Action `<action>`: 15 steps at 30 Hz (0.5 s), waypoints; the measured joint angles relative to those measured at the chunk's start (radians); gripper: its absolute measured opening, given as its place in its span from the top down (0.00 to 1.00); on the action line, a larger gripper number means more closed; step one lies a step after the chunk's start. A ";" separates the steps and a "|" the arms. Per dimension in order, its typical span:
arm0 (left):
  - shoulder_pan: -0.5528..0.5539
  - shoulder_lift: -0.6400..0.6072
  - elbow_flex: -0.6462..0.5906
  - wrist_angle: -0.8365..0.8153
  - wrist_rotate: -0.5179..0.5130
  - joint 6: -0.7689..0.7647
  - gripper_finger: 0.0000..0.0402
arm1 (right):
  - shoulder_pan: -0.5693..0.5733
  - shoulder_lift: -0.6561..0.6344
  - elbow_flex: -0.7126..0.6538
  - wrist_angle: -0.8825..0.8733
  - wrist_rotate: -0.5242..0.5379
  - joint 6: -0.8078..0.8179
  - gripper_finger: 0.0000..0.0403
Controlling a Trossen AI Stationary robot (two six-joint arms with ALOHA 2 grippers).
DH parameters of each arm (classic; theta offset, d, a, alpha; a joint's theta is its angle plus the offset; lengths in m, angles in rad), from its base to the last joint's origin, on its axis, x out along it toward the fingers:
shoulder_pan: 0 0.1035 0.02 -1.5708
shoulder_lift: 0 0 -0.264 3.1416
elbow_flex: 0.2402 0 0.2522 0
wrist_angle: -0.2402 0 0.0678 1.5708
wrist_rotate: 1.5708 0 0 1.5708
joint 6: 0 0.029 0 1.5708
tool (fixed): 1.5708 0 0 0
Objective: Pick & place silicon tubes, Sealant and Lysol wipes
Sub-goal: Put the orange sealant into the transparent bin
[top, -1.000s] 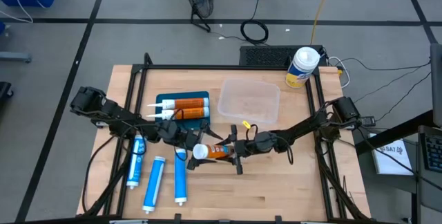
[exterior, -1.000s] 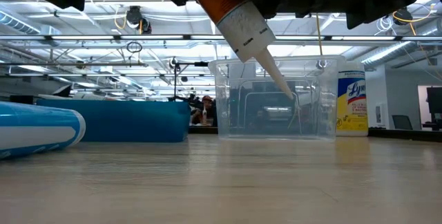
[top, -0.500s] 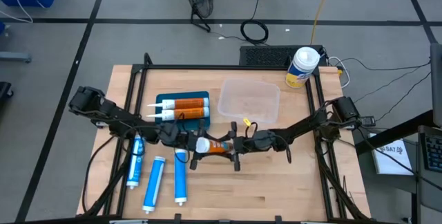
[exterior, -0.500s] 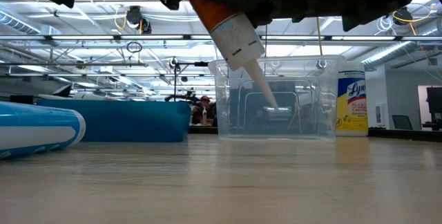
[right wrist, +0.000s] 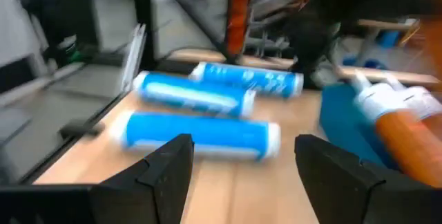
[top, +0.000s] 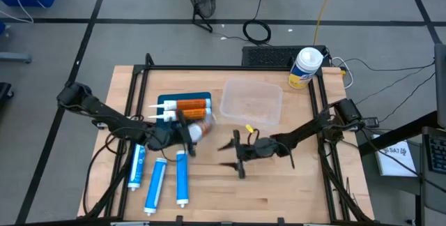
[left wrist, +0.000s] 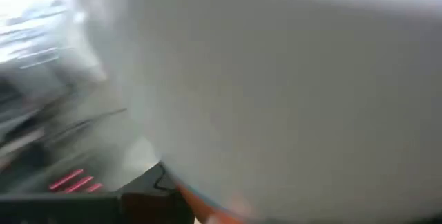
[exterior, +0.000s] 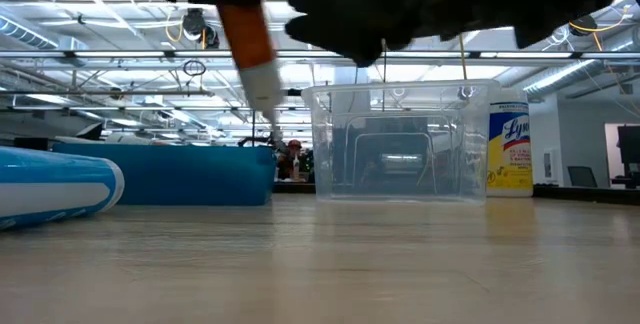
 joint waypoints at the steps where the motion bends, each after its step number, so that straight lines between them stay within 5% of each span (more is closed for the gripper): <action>1: -0.006 -0.004 -0.001 -0.005 -0.111 -0.003 0.51 | 0.003 -0.004 -0.002 0.001 0.001 0.003 0.42; 4: -0.024 -0.018 -0.030 -0.012 -0.270 -0.019 0.51 | -0.002 -0.011 0.005 0.033 0.030 -0.017 0.43; 15: -0.031 -0.195 -0.161 0.047 -0.139 -0.047 0.51 | 0.010 -0.008 0.002 0.031 0.042 -0.033 0.46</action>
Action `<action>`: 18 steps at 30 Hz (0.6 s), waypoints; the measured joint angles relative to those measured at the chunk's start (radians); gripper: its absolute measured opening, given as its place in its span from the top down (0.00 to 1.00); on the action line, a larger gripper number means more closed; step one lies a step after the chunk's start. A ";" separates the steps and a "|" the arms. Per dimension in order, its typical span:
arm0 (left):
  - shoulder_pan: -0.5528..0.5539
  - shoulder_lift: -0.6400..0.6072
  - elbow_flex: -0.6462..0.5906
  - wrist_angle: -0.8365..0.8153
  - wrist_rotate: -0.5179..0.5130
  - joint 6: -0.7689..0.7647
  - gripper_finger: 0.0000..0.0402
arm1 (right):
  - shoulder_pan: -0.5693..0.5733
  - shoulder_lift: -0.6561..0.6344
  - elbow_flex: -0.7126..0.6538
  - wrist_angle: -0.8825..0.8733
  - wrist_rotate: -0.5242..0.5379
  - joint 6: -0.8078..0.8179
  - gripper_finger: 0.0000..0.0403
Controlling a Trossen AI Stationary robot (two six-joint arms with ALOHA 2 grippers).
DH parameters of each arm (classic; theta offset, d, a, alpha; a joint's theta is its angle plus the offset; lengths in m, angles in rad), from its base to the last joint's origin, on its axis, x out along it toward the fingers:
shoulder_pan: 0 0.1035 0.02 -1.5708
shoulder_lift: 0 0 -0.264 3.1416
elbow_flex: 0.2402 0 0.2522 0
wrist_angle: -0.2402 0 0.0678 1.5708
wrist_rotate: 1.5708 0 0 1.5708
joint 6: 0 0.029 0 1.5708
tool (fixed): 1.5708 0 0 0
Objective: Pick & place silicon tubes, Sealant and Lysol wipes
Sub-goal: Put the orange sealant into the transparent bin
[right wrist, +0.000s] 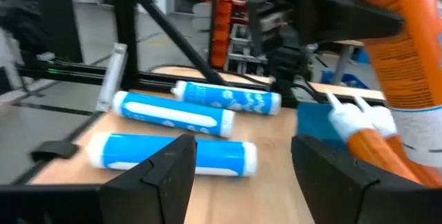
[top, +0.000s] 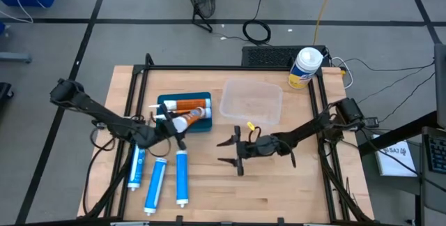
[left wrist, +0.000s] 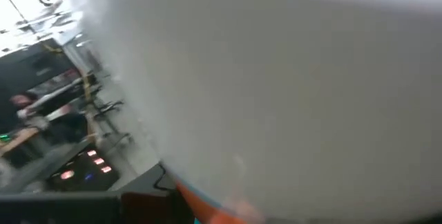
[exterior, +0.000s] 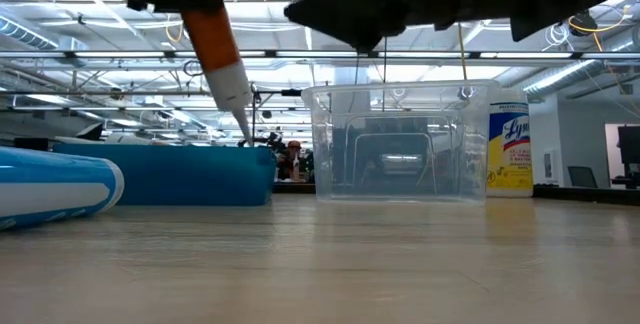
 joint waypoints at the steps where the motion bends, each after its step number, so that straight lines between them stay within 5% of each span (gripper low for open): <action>1: 0.000 -0.030 -0.018 0.006 0.011 -0.006 0.51 | 0.001 0.000 0.000 0.001 -0.003 0.000 0.46; 9: 0.000 -0.285 -0.163 0.006 0.242 -0.058 0.51 | 0.000 0.000 0.000 -0.001 0.001 -0.005 0.47; 18: 0.042 -0.431 -0.287 -0.009 0.258 -0.070 0.51 | -0.001 0.000 0.000 0.001 0.002 -0.005 0.47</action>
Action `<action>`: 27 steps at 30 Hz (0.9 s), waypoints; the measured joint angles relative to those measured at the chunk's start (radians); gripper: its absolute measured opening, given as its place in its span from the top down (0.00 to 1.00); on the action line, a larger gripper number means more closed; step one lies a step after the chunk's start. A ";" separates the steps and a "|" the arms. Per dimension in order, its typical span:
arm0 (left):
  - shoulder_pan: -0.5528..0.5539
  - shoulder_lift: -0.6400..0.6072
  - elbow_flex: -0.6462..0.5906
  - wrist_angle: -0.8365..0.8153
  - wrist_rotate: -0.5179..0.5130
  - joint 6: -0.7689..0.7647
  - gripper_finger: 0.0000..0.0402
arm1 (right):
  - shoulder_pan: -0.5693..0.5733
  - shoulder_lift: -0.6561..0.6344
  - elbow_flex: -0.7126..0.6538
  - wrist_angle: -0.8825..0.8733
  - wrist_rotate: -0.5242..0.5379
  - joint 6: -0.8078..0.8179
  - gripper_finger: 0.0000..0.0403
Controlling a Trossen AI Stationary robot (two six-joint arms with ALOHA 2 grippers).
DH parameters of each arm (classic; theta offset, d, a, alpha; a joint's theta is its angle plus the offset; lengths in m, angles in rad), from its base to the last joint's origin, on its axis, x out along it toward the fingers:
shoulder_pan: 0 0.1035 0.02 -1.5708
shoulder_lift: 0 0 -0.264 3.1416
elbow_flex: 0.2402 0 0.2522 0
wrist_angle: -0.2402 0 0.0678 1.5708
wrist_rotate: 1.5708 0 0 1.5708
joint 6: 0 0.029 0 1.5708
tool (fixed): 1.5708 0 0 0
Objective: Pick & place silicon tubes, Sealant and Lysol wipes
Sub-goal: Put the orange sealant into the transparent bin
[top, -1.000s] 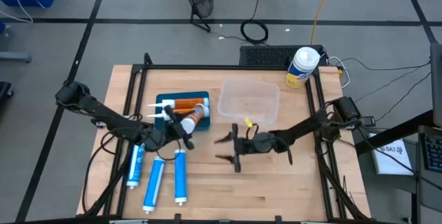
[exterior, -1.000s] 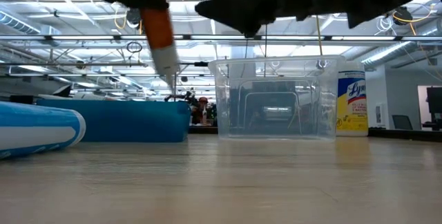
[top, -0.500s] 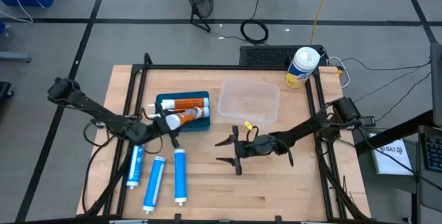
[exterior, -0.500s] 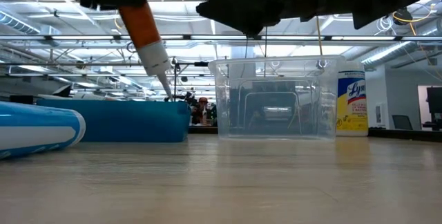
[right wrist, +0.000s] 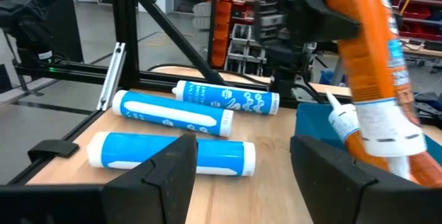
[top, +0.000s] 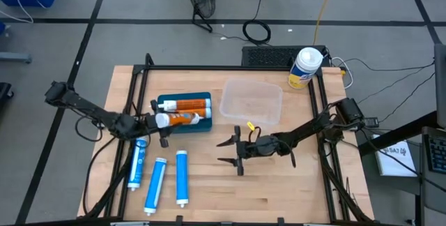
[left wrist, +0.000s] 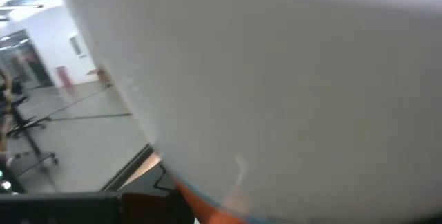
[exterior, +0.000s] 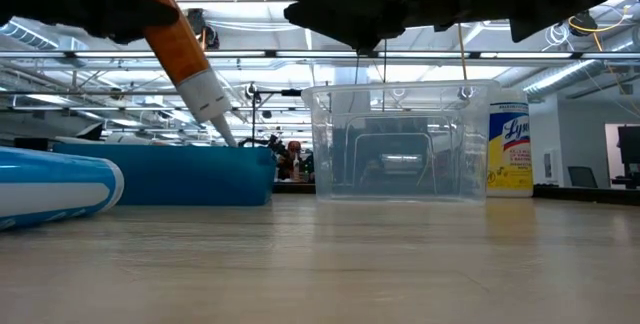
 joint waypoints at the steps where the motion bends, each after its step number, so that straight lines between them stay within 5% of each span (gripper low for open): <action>1: 0.013 -0.010 -0.008 0.000 0.009 -0.006 0.51 | 0.000 0.000 0.000 0.000 0.000 0.000 0.47; 12: 0.174 -0.029 -0.018 -0.091 0.300 -0.117 0.51 | 0.000 0.000 0.000 0.000 0.000 0.000 0.47; 27: 0.316 -0.009 -0.019 -0.106 0.475 -0.159 0.51 | 0.000 0.000 0.001 0.002 0.001 -0.015 0.47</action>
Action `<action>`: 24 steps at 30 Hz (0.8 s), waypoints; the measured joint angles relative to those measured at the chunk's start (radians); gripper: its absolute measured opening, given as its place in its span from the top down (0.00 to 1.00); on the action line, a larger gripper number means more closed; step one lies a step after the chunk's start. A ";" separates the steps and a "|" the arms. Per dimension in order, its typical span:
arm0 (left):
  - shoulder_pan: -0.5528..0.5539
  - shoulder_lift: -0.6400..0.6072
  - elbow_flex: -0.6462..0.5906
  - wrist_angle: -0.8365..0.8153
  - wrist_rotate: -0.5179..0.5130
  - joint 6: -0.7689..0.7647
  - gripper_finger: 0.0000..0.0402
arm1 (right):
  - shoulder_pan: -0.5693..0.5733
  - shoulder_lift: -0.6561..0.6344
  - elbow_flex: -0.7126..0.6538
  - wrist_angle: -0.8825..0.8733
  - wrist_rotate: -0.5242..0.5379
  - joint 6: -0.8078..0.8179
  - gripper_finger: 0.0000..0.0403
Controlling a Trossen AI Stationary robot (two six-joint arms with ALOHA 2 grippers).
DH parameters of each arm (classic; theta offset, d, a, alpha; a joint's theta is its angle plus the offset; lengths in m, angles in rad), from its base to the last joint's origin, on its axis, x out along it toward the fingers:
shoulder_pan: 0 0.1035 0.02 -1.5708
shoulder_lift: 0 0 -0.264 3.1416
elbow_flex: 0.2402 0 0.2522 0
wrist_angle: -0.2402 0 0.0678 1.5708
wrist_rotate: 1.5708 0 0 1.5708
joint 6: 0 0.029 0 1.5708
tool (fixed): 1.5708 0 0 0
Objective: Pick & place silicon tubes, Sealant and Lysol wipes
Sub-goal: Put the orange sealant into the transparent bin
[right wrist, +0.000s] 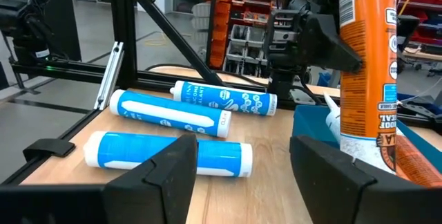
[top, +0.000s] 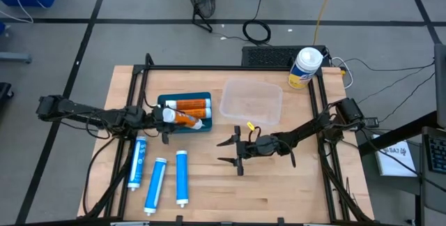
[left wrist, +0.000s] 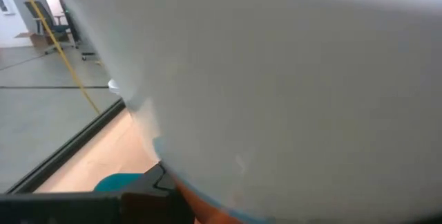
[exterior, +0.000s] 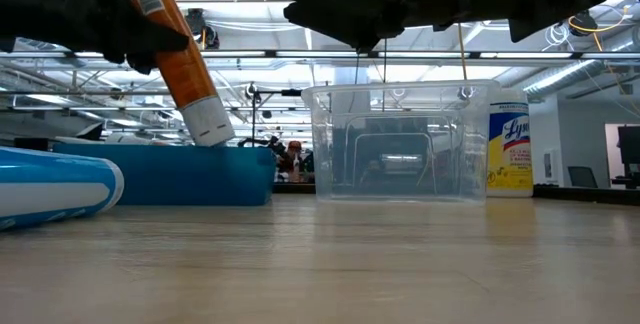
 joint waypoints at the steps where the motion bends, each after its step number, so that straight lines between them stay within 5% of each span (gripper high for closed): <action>1: 0.004 0.009 0.000 0.011 0.004 0.000 0.51 | 0.000 0.000 0.000 0.000 0.000 0.000 0.47; 17: 0.081 0.193 0.002 0.179 0.086 -0.014 0.51 | 0.000 0.000 0.000 0.003 0.001 0.000 0.47; 24: 0.086 0.223 0.002 0.161 0.085 -0.030 0.34 | 0.000 0.000 0.000 0.003 0.001 0.000 0.47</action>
